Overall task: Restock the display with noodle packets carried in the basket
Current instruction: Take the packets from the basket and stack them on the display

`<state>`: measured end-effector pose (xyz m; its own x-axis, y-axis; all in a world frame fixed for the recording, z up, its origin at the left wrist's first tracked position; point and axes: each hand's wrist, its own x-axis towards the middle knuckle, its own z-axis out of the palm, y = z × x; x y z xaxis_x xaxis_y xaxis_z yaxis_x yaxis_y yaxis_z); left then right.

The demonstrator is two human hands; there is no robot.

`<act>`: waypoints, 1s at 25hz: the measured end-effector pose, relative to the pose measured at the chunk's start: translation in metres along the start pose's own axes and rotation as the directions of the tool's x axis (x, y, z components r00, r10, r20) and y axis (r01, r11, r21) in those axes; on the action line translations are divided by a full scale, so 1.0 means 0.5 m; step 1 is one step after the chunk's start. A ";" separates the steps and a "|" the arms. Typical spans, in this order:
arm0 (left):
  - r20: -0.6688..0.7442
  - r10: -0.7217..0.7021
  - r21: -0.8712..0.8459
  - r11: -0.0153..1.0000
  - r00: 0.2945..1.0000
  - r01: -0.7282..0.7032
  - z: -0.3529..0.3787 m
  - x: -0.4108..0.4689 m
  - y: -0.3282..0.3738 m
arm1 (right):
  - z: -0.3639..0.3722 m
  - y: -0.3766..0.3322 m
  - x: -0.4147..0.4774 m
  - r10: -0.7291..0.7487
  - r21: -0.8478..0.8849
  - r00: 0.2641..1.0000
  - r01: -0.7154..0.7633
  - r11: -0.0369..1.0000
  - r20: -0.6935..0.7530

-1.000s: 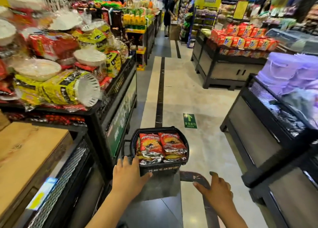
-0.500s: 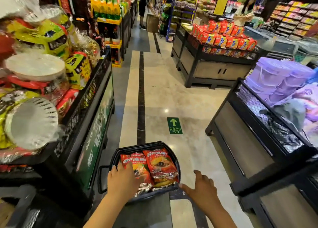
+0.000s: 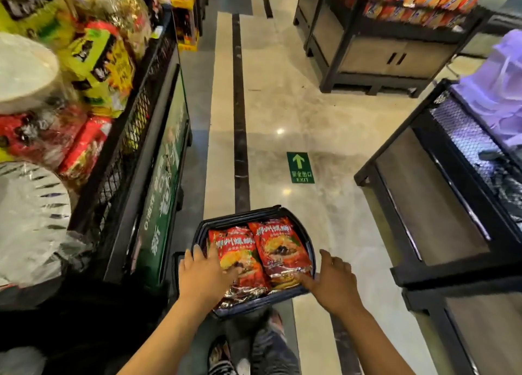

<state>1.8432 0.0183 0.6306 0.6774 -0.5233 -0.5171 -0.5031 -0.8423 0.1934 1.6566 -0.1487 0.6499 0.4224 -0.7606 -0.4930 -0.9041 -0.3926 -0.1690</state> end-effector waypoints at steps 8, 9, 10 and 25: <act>0.126 -0.192 -0.035 0.980 0.973 0.198 0.066 0.128 0.005 | 0.057 -0.013 0.216 0.008 -0.085 0.979 0.010 0.996 0.204; 0.147 -0.217 -0.044 0.973 0.965 0.226 0.080 0.150 0.010 | 0.068 -0.008 0.249 0.015 -0.086 0.969 0.007 0.996 0.248; 0.175 -0.239 -0.047 0.967 0.955 0.251 0.095 0.171 0.015 | 0.075 -0.004 0.280 0.028 -0.085 0.957 -0.003 0.996 0.289; 0.451 -0.476 -0.252 0.744 0.755 0.619 0.418 0.549 -0.004 | 0.323 0.097 0.730 0.187 0.054 0.829 -0.252 0.966 0.527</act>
<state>1.9182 -0.0968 0.3140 0.5090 0.0640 -0.8584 0.1808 -0.9829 0.0339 1.7566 -0.3619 0.3237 0.1471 -0.4312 -0.8902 -0.9835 -0.1596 -0.0852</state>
